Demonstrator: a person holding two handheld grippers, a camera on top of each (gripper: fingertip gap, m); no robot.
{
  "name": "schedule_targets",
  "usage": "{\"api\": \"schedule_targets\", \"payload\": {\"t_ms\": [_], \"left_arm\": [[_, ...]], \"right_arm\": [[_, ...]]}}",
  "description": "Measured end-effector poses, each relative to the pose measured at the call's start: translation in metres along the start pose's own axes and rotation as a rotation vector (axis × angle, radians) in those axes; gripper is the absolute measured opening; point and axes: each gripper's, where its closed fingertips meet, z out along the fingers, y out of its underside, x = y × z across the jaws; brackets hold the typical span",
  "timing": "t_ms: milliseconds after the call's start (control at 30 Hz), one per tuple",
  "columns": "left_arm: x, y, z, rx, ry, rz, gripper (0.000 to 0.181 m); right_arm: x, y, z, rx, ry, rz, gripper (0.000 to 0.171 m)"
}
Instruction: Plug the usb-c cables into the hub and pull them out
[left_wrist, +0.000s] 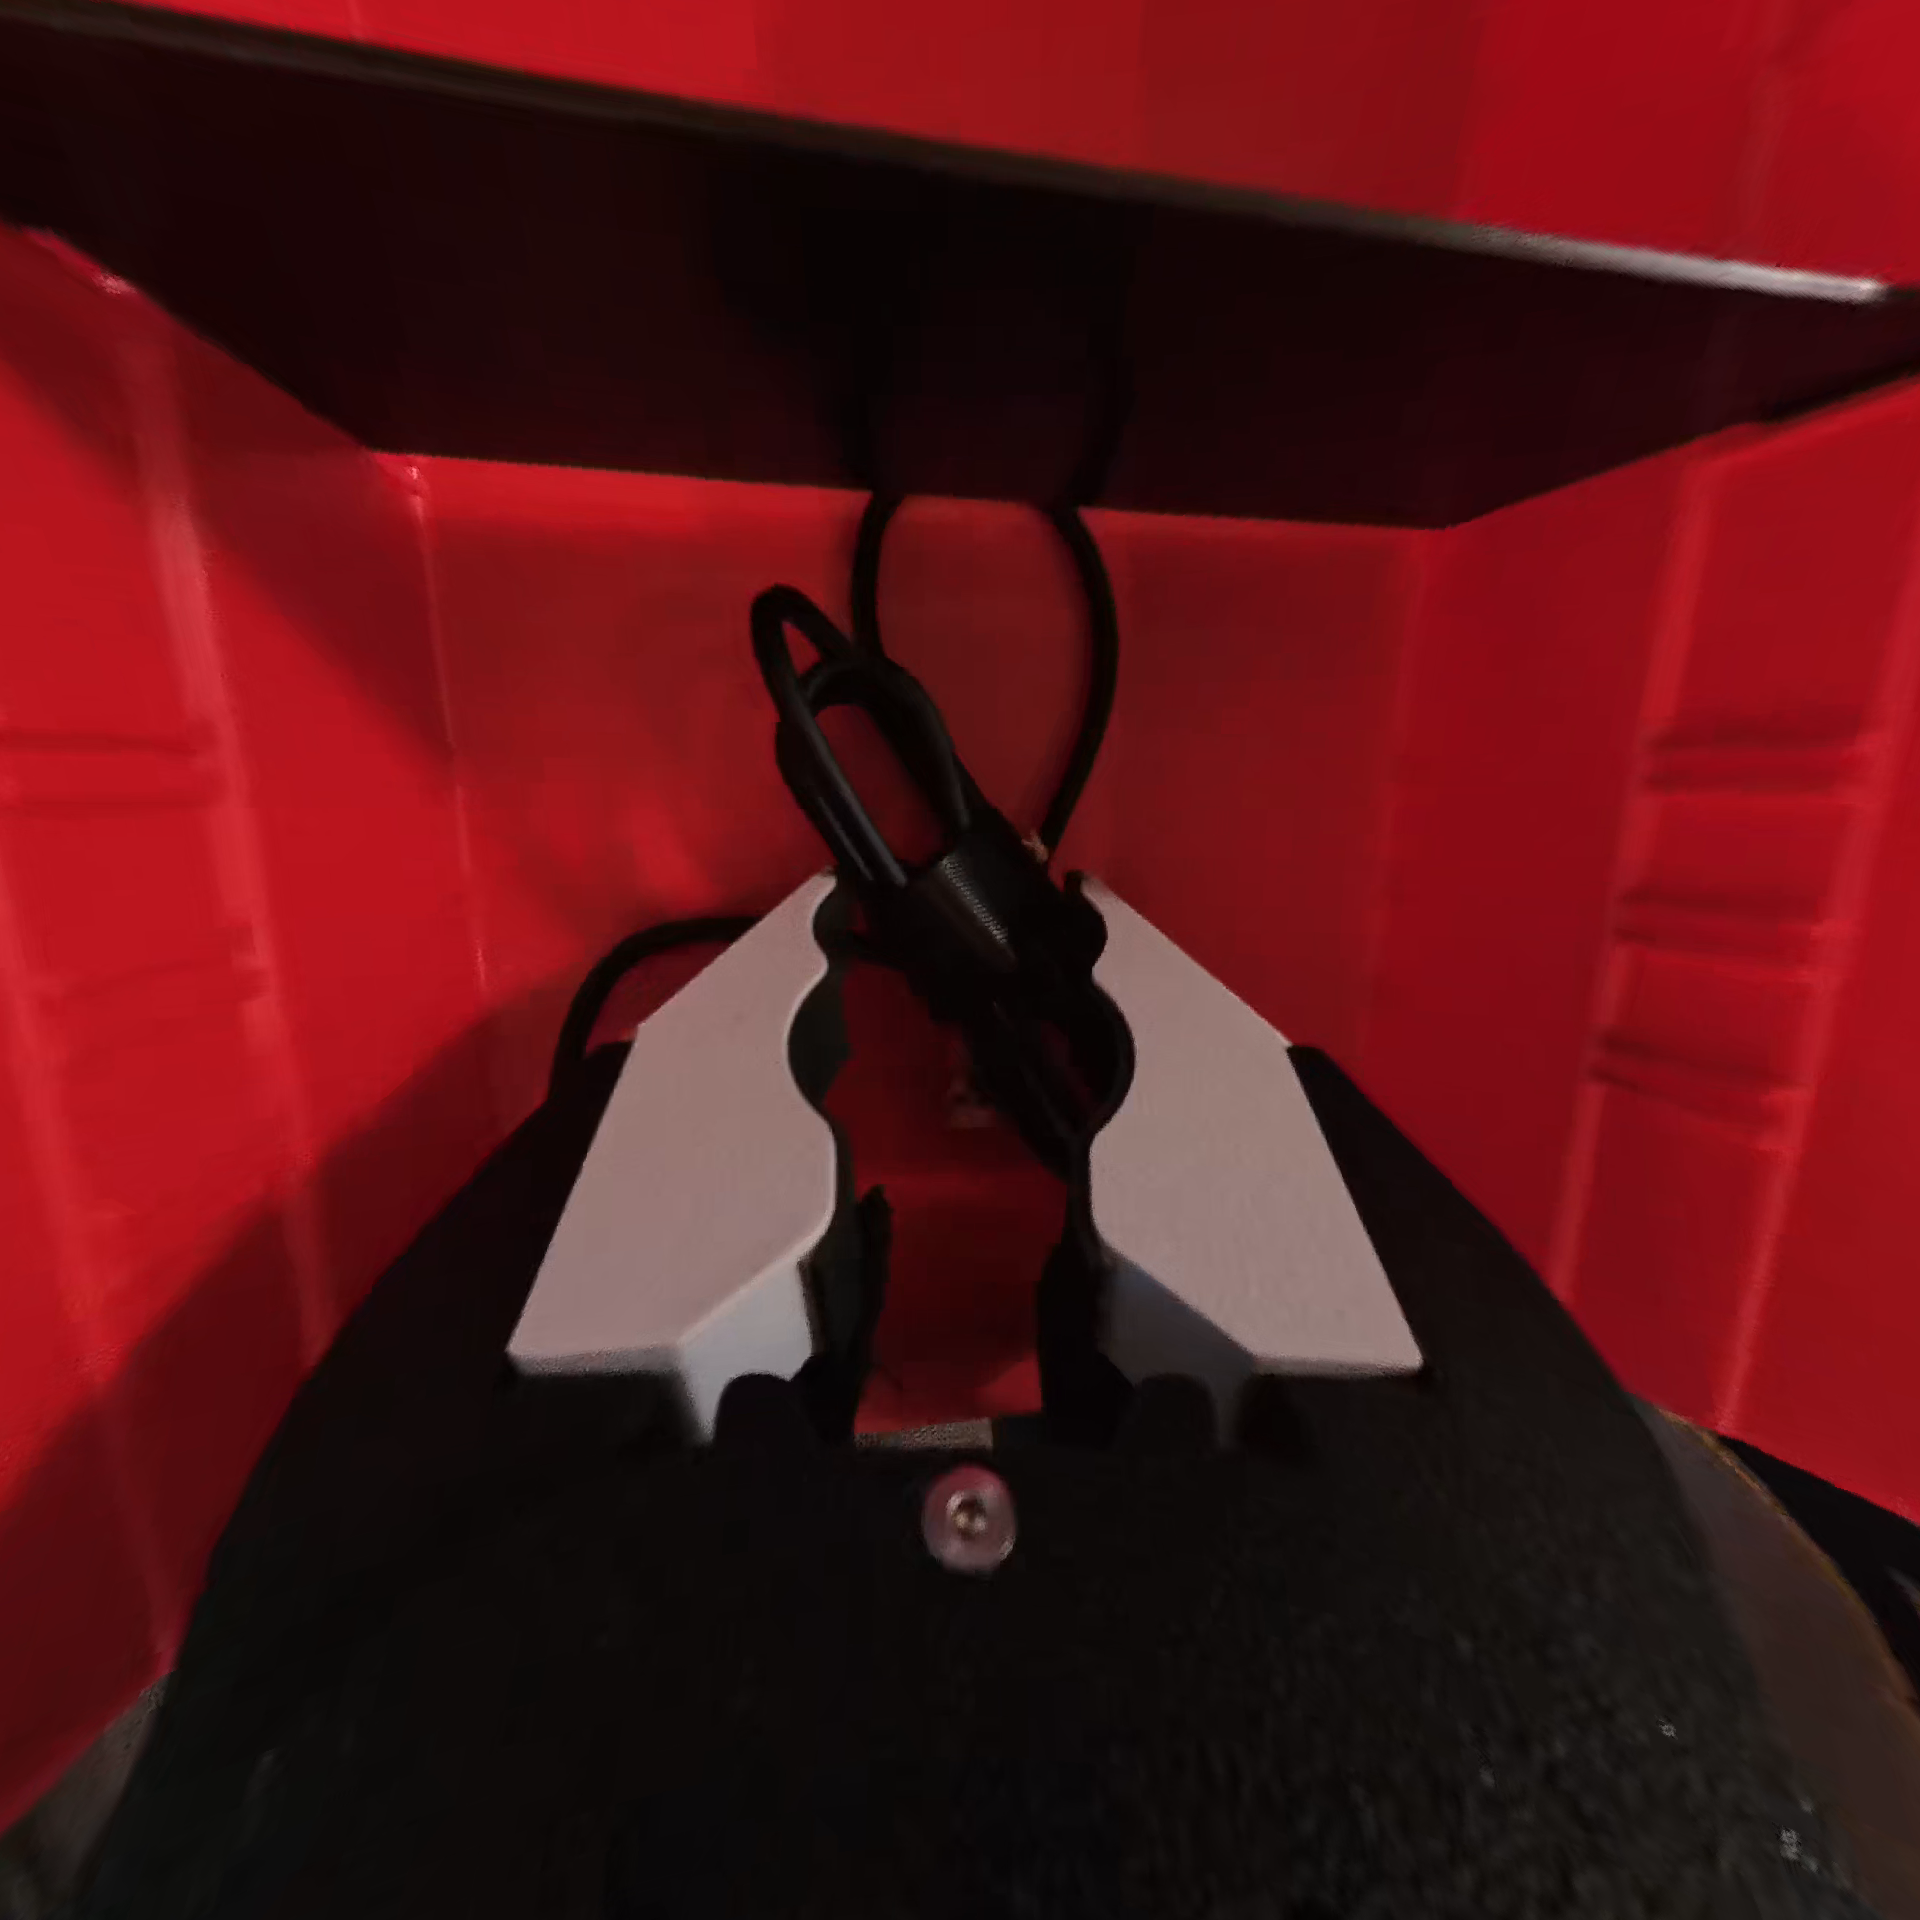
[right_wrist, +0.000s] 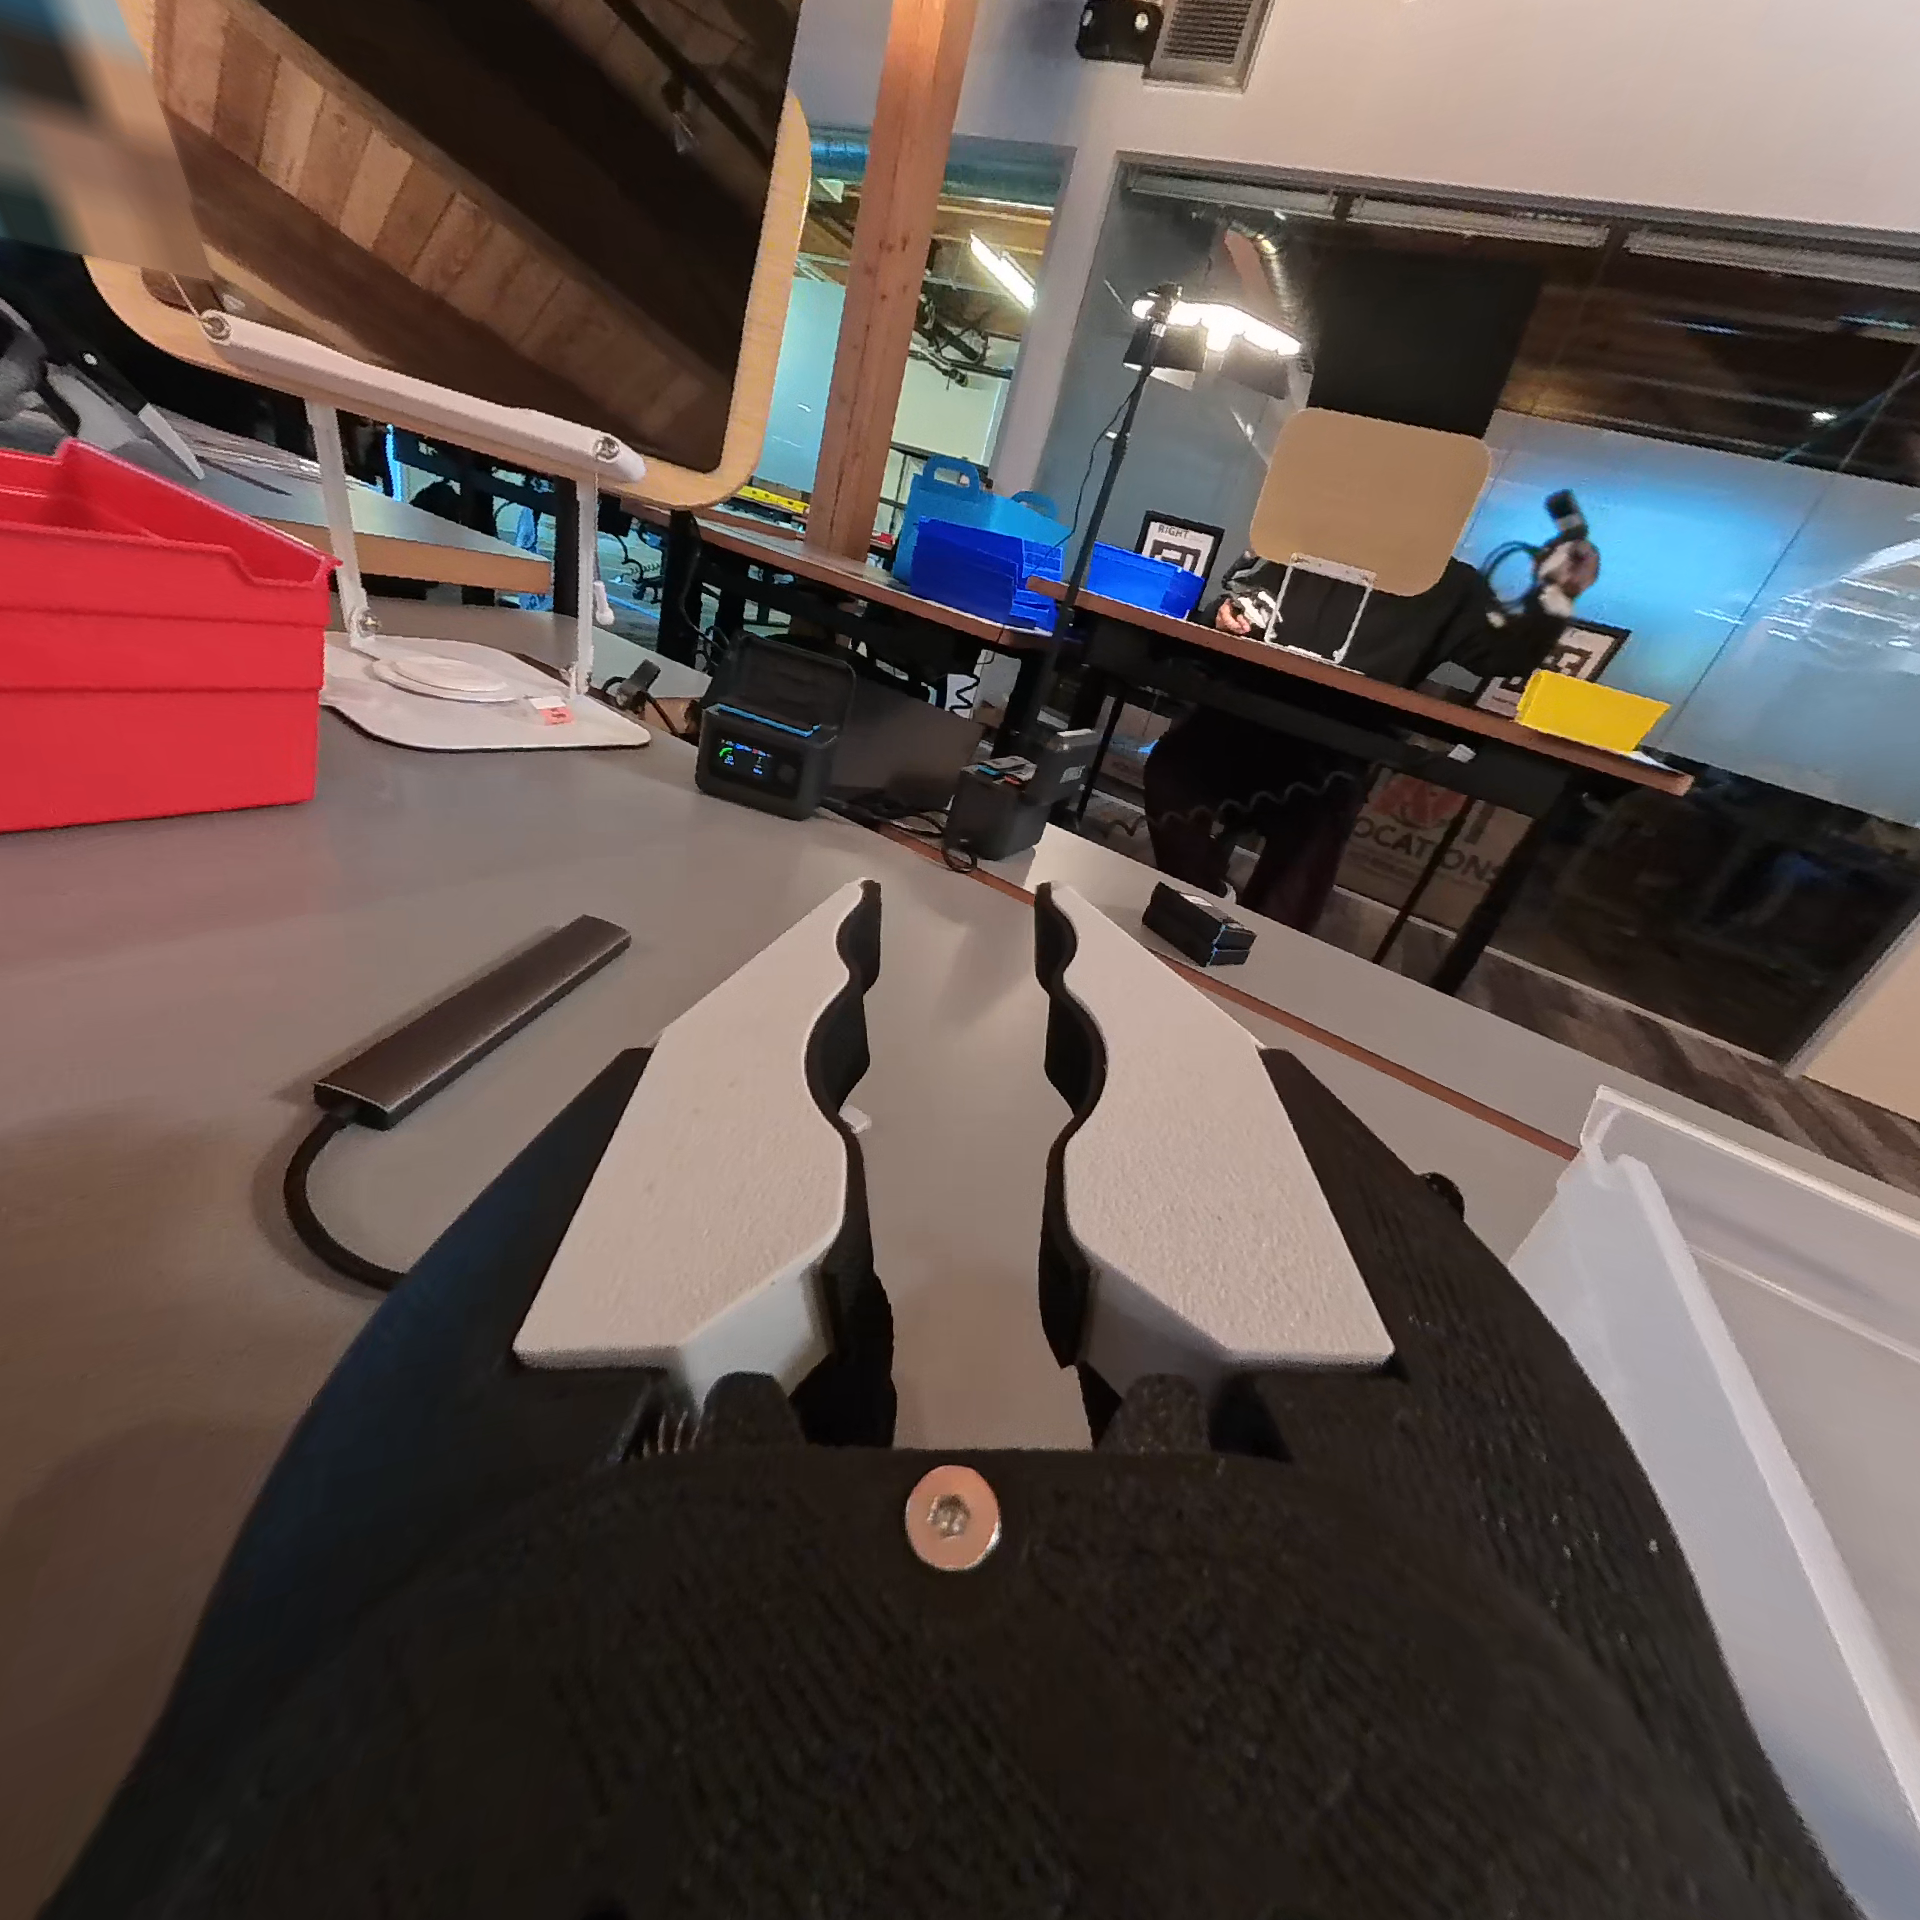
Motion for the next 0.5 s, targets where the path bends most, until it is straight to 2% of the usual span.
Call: {"api": "schedule_targets", "payload": {"t_ms": [33, 167, 267, 367, 500], "left_arm": [[0.0, 0.0, -0.001, -0.004, -0.01, 0.02, 0.037], [0.004, -0.004, -0.02, 0.04, -0.043, 0.083, 0.033], [0.008, -0.015, -0.052, 0.131, -0.077, 0.105, 0.031], [0.018, -0.033, -0.095, 0.283, -0.104, 0.136, 0.031], [0.049, -0.071, -0.162, 0.578, -0.117, 0.252, 0.031]], "right_arm": [[0.0, 0.0, 0.0, 0.0, -0.002, 0.0, 0.028], [-0.001, 0.001, 0.002, 0.0, -0.007, 0.006, 0.028], [-0.002, 0.001, 0.004, -0.003, -0.012, 0.002, 0.027], [-0.004, 0.001, 0.005, -0.001, -0.021, -0.001, 0.027], [-0.008, -0.001, 0.007, 0.004, -0.032, -0.014, 0.027]]}}
